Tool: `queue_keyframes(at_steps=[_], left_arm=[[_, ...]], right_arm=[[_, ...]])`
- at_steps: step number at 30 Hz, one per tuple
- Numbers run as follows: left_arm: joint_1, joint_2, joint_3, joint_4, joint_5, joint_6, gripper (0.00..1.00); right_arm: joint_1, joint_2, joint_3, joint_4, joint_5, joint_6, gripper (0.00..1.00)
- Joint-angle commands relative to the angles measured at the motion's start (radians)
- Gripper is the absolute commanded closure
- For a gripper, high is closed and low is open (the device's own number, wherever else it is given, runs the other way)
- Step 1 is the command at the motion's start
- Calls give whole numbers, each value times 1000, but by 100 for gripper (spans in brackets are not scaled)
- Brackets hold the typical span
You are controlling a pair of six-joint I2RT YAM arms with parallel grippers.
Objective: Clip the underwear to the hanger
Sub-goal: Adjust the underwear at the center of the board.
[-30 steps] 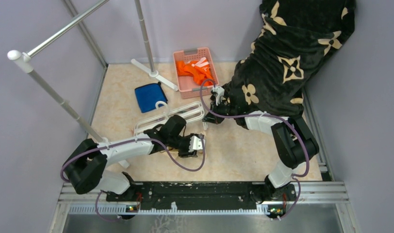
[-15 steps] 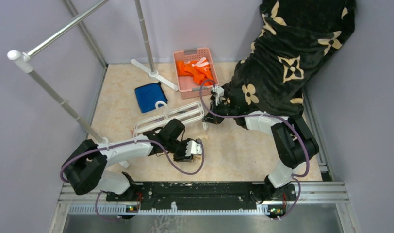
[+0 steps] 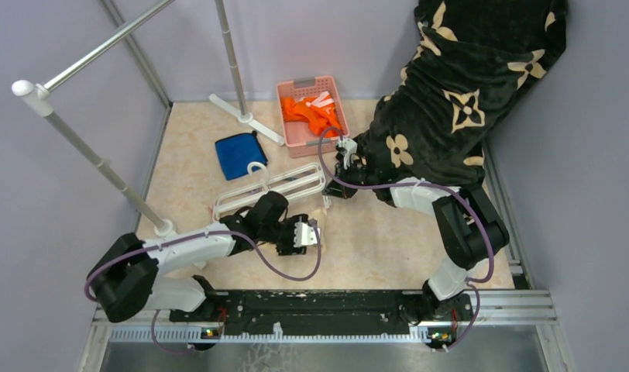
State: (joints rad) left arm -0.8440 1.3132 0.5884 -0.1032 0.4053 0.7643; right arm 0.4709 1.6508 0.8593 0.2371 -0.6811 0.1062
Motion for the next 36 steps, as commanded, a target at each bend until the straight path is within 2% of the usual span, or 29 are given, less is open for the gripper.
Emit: queue_keyframes(at_steps=[1,6,12,21,29,36], left_arm=[[7,-94,-35,65,-44,6,37],[16,-118,-69,47,-48,10,38],[22,-43,-45,31,-33,29,43],[24,3,-8,3,-9,30,68],[24,-49,62,-13,-21,-7,99],[24,-65,102,-37,20,-18,100]], right_arm=[[13,-6,48,45,-20,-7,100],[18,-6,56,46,-20,-5,100],[21,26,58,42,-21,-5,100],[21,17,56,25,-18,-18,100],[22,-40,31,93,-37,20,100],[23,-119,-33,210,-86,118,100]])
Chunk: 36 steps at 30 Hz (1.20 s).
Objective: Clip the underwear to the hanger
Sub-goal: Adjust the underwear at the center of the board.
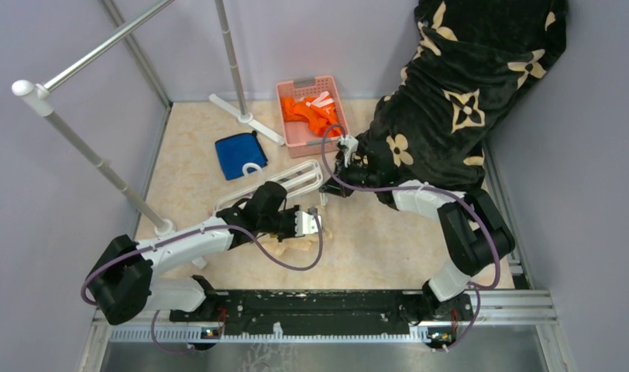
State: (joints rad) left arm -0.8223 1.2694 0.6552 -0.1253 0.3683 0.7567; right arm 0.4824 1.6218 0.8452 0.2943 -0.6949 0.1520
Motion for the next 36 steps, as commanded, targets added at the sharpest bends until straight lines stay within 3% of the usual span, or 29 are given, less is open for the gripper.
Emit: queue_keyframes(at_steps=[1,10,36], left_arm=[[3,-20,33,-12,62,-8,100],[-19,-7,-6,123,-31,-91,100],[-42,-1,-16,199,-94,-185,100]], right_arm=[[13,-94,-31,172,-82,93,100],[49,-111,-107,268,-75,245,100],[87,-160,-141,165,-84,250,100]])
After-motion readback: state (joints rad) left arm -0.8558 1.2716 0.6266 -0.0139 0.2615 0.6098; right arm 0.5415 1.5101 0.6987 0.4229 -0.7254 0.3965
